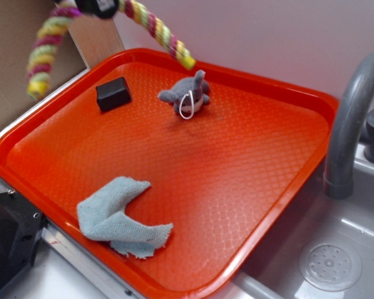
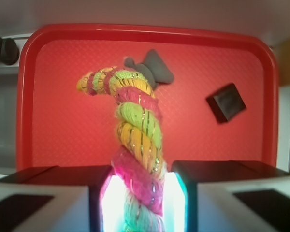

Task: Grab the multicolored rope.

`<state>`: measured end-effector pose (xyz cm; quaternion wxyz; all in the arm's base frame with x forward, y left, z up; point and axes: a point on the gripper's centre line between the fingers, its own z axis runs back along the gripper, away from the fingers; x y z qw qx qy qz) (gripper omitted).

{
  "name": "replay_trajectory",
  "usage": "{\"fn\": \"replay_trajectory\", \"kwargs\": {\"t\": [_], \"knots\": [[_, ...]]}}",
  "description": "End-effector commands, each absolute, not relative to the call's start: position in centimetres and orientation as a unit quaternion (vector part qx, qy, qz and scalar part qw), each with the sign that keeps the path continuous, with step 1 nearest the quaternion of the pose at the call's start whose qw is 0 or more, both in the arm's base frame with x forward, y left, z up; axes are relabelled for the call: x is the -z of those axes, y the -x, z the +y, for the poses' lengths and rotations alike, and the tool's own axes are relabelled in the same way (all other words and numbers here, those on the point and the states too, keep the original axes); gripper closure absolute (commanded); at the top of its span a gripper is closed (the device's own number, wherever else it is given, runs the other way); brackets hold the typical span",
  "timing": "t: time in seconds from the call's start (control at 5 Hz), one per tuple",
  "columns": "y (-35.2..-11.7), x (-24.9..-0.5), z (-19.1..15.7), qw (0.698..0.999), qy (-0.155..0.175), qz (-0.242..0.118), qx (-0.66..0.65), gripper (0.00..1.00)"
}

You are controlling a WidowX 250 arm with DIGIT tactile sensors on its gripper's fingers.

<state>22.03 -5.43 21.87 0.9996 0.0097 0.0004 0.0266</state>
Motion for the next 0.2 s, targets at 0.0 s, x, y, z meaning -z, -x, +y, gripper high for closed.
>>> {"fn": "replay_trajectory", "kwargs": {"t": [0.0], "knots": [[-21.24,-24.8,-5.59,0.997,-0.005,-0.041,-0.065,1.0]]}}
